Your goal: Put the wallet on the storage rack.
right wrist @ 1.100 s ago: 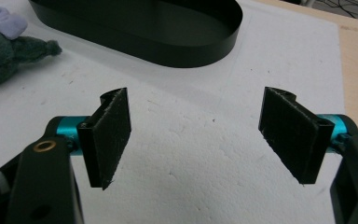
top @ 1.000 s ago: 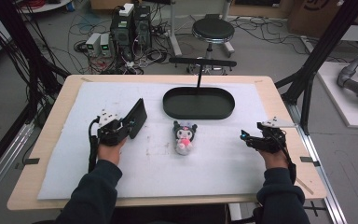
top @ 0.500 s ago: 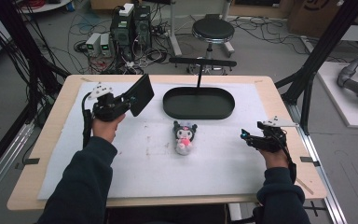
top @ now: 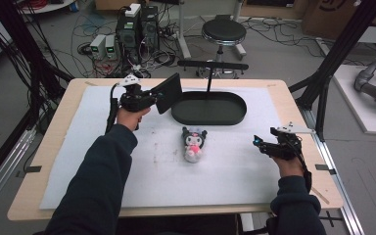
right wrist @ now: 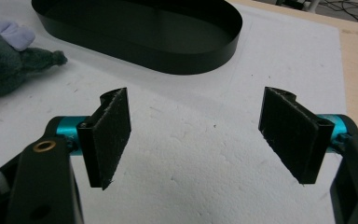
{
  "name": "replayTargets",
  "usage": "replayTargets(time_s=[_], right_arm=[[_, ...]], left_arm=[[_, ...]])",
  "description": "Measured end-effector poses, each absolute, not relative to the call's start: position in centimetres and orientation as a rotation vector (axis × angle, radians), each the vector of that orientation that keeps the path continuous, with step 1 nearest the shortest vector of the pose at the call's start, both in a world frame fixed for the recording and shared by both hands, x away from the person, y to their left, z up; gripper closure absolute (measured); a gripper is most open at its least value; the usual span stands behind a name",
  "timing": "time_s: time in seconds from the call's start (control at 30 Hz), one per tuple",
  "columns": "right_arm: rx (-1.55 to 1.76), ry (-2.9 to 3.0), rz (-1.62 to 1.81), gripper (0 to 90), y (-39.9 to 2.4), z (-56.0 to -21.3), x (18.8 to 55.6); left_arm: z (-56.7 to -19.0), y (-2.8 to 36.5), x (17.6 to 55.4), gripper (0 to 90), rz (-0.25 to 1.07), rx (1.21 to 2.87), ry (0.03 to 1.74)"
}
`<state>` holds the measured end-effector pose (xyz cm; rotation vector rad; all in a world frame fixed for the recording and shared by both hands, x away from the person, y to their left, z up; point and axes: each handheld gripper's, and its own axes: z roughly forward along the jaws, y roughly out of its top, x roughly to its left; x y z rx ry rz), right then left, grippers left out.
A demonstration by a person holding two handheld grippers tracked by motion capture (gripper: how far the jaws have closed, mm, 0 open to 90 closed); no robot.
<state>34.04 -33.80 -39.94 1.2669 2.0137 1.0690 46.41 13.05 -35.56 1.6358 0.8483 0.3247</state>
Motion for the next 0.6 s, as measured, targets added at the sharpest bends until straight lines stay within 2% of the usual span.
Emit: replayTargets(time_s=[0.43, 0.6], right_arm=[[1.264, 2.019, 1.078, 25.4, -34.0, -40.1, 34.1], [1.26, 2.021, 1.08, 25.4, -34.0, -40.2, 34.1]], left_arm=[[-37.3, 7.5, 50.7, 76.7, 0.23, 1.778, 0.783], [-38.6, 6.7, 52.2, 76.4, 0.18, 1.786, 0.819]])
